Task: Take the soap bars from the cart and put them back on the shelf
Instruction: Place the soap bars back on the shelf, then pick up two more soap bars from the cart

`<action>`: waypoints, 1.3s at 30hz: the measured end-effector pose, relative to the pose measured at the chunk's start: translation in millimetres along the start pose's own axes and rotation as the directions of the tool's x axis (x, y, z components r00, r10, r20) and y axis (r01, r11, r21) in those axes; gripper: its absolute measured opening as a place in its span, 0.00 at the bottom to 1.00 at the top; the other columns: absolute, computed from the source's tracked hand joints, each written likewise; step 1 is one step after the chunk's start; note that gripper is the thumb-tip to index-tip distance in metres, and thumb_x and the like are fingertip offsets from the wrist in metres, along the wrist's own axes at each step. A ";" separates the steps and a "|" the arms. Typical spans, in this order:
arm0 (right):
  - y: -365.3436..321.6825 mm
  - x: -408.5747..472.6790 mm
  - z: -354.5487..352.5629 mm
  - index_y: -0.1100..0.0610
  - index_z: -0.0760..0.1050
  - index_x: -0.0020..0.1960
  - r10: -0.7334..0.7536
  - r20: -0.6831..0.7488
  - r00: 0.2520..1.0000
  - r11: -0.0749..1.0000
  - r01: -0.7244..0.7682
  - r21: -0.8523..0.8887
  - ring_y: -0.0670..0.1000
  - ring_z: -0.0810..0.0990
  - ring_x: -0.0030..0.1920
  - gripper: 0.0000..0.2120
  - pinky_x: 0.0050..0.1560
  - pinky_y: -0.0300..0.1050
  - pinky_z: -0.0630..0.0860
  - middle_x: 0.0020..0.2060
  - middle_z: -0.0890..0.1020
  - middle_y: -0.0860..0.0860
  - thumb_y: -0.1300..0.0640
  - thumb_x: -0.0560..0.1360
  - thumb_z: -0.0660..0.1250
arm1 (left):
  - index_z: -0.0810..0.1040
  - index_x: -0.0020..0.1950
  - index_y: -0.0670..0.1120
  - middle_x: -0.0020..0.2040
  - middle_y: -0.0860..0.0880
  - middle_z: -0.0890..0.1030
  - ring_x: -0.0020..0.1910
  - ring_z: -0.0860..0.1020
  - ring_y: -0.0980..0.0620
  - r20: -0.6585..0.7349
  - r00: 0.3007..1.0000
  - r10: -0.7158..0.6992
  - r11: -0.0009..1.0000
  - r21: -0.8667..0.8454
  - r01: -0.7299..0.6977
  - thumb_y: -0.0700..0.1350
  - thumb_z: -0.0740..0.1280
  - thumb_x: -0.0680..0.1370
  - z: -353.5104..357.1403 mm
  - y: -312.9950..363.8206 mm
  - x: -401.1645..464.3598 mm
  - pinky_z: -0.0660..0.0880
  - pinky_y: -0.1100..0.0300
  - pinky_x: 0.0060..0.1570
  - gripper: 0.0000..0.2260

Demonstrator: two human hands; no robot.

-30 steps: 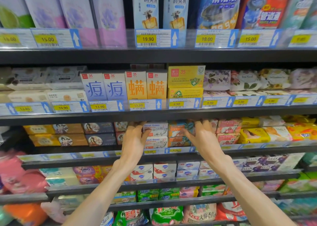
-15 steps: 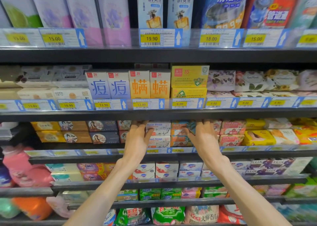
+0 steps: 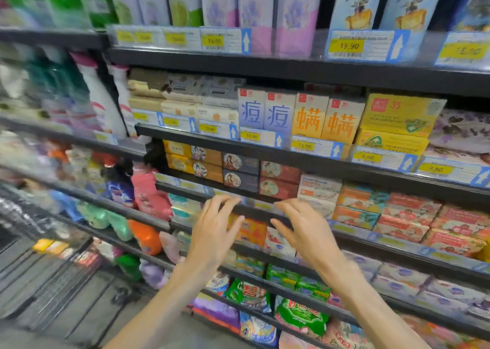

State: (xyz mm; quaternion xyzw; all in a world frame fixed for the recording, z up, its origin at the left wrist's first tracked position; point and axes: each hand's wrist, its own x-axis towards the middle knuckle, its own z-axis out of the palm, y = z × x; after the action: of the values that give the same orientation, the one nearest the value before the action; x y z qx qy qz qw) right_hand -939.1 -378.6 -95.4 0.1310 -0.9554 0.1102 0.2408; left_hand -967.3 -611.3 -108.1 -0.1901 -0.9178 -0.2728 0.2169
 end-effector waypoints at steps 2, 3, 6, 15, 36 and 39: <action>-35.7 14.2 19.6 0.56 0.79 0.62 -0.109 0.024 0.994 0.993 0.107 0.058 0.54 0.82 0.54 0.19 0.49 0.49 0.80 0.55 0.83 0.51 0.48 0.75 0.72 | 0.75 0.70 0.50 0.65 0.53 0.73 0.64 0.73 0.51 0.000 1.000 -0.030 0.996 0.078 0.030 0.51 0.68 0.80 -26.1 -36.0 -27.2 0.73 0.52 0.62 0.18; -55.8 22.1 29.9 0.56 0.79 0.62 -0.159 0.029 0.987 0.984 0.156 0.089 0.55 0.82 0.53 0.19 0.49 0.49 0.80 0.54 0.83 0.52 0.48 0.74 0.74 | 0.75 0.69 0.50 0.65 0.52 0.74 0.64 0.73 0.50 0.000 0.997 -0.071 0.989 0.129 0.071 0.52 0.68 0.80 -41.6 -54.1 -40.4 0.73 0.51 0.62 0.18; -126.0 47.4 58.7 0.57 0.80 0.61 -0.307 0.071 0.949 0.945 0.295 0.144 0.56 0.83 0.53 0.20 0.49 0.48 0.82 0.54 0.84 0.53 0.46 0.74 0.73 | 0.76 0.67 0.51 0.65 0.51 0.76 0.63 0.75 0.47 -0.049 0.983 -0.175 0.962 0.204 0.182 0.55 0.64 0.79 -90.7 -111.3 -81.3 0.75 0.50 0.61 0.19; -417.9 91.7 136.3 0.57 0.77 0.64 -0.656 0.133 0.743 0.728 0.576 0.372 0.57 0.82 0.55 0.26 0.54 0.50 0.80 0.57 0.83 0.54 0.40 0.75 0.65 | 0.73 0.71 0.52 0.68 0.51 0.74 0.67 0.73 0.46 -0.186 0.882 -0.433 0.787 0.399 0.470 0.57 0.66 0.78 -261.6 -270.8 -252.2 0.71 0.50 0.63 0.22; -914.1 210.5 318.8 0.53 0.72 0.72 -0.894 0.055 0.444 0.399 0.736 0.547 0.53 0.78 0.64 0.28 0.63 0.46 0.75 0.65 0.79 0.51 0.43 0.76 0.69 | 0.74 0.71 0.49 0.68 0.45 0.77 0.65 0.77 0.43 -0.353 0.643 -0.680 0.486 0.440 0.755 0.64 0.58 0.79 -535.6 -620.4 -396.8 0.76 0.47 0.62 0.27; -959.7 249.1 348.9 0.52 0.68 0.75 -0.897 0.089 0.433 0.406 0.727 0.553 0.52 0.75 0.68 0.30 0.68 0.45 0.71 0.69 0.76 0.50 0.40 0.77 0.65 | 0.72 0.74 0.51 0.71 0.46 0.75 0.69 0.74 0.44 -0.359 0.626 -0.692 0.462 0.445 0.767 0.65 0.55 0.79 -565.1 -678.6 -385.7 0.73 0.46 0.66 0.29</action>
State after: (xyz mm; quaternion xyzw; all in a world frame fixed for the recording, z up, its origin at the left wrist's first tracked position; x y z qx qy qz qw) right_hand -1010.1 -1426.6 -132.2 0.6566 -0.7363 0.1583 0.0405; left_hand -796.5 -1558.4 -157.8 0.3113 -0.9301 -0.0685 0.1825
